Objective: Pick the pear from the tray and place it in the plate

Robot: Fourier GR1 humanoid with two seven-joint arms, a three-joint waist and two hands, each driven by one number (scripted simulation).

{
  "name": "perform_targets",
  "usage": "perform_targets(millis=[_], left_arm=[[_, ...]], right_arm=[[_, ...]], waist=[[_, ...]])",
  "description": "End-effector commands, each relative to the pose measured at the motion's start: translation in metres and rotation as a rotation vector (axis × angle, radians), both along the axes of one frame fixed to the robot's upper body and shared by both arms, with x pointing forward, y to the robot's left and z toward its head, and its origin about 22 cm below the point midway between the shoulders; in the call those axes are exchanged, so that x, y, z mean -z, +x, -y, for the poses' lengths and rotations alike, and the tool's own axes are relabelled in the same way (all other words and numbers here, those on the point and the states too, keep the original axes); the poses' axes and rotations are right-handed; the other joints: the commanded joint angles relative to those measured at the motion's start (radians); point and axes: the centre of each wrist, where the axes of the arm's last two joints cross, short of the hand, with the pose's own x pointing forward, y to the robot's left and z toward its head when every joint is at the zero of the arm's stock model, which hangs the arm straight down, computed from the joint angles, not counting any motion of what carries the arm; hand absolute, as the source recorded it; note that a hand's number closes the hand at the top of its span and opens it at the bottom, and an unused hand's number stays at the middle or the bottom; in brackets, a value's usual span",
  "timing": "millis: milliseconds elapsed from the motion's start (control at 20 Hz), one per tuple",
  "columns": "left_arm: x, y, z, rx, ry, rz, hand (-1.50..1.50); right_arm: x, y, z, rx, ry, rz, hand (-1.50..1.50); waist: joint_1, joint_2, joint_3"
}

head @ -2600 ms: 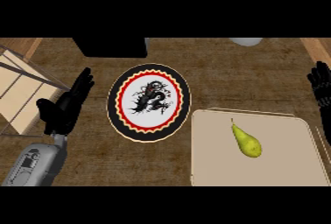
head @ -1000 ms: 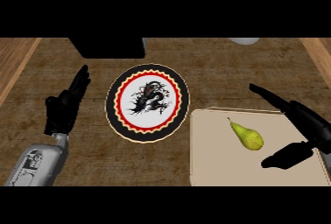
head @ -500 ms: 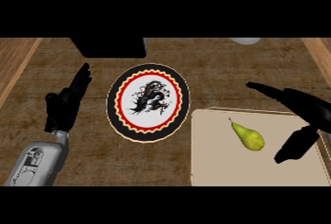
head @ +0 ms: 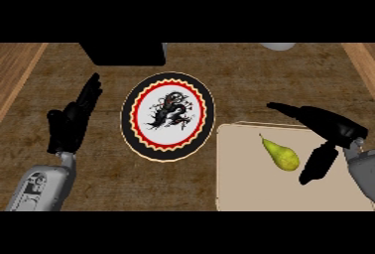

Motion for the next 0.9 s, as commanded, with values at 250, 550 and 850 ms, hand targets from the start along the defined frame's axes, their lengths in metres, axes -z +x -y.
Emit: perform_targets(millis=[250, 550, 850], left_arm=[[0.01, -0.001, 0.007, -0.001, -0.007, 0.004, 0.0], [0.002, -0.006, 0.012, -0.007, 0.006, 0.003, 0.0], [0.006, 0.003, -0.018, 0.014, 0.003, 0.002, 0.0]], right_arm=[[0.063, -0.007, -0.005, -0.046, -0.073, -0.072, -1.5], [0.083, -0.002, -0.008, -0.059, -0.12, -0.106, -1.5], [0.087, 0.026, -0.018, -0.034, -0.105, -0.131, -1.5]], waist=[[-0.003, 0.001, 0.0], [-0.002, 0.0, 0.0], [0.002, 0.002, 0.0]])
